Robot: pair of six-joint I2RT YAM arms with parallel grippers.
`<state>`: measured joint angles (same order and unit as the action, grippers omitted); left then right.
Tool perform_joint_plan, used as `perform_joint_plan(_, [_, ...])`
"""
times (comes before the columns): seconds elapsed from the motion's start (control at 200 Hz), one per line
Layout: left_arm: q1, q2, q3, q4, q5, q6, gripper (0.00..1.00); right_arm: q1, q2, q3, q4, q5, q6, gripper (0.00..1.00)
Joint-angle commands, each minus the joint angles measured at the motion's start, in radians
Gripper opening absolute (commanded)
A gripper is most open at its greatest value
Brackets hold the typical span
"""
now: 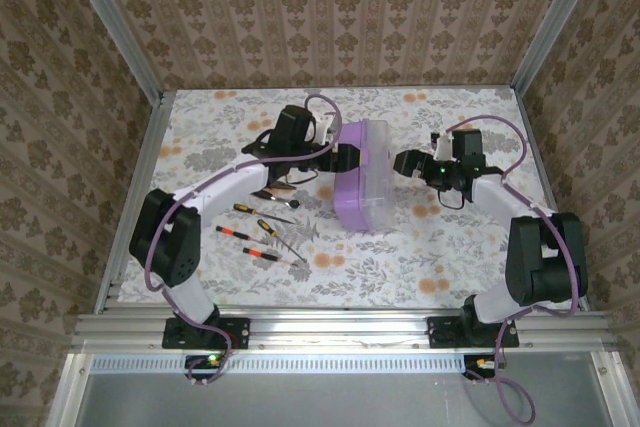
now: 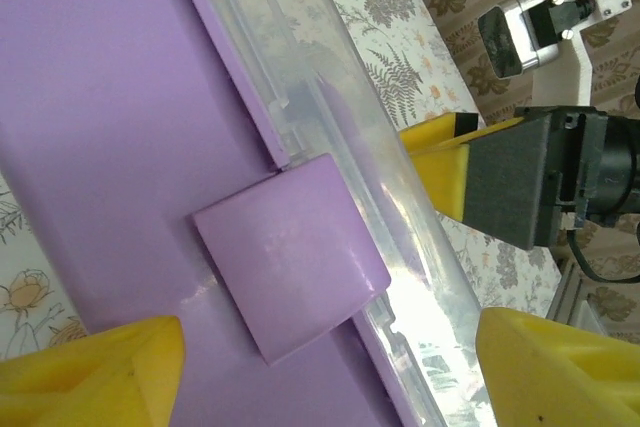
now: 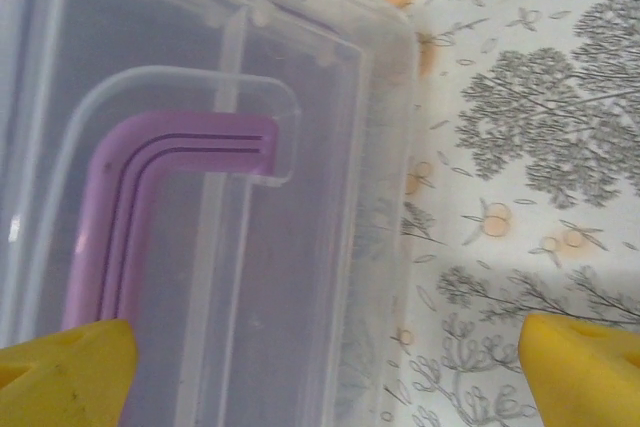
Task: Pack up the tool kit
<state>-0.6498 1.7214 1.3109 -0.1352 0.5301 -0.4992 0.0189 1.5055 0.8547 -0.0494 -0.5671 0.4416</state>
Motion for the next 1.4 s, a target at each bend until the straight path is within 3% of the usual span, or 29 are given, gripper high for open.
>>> perform_joint_plan(0.0, [-0.012, 0.034, 0.058, -0.089, -0.018, 0.052, 0.78, -0.006, 0.032, -0.055, 0.184, -0.139, 0.094, 0.97])
perform_joint_plan(0.15, [-0.025, 0.071, 0.110, -0.165, -0.031, 0.074, 0.78, -0.005, 0.076, -0.102, 0.320, -0.174, 0.163, 0.92])
perform_joint_plan(0.6, [-0.059, 0.143, 0.208, -0.248, -0.063, 0.098, 0.78, -0.004, 0.122, -0.114, 0.365, -0.187, 0.168, 0.90])
perform_joint_plan(0.87, [-0.073, 0.156, 0.245, -0.282, -0.074, 0.109, 0.78, 0.024, 0.094, -0.079, 0.282, -0.173, 0.111, 0.90])
perform_joint_plan(1.395, [-0.128, 0.237, 0.417, -0.529, -0.177, 0.215, 0.83, 0.074, 0.067, -0.003, 0.185, -0.130, 0.066, 0.91])
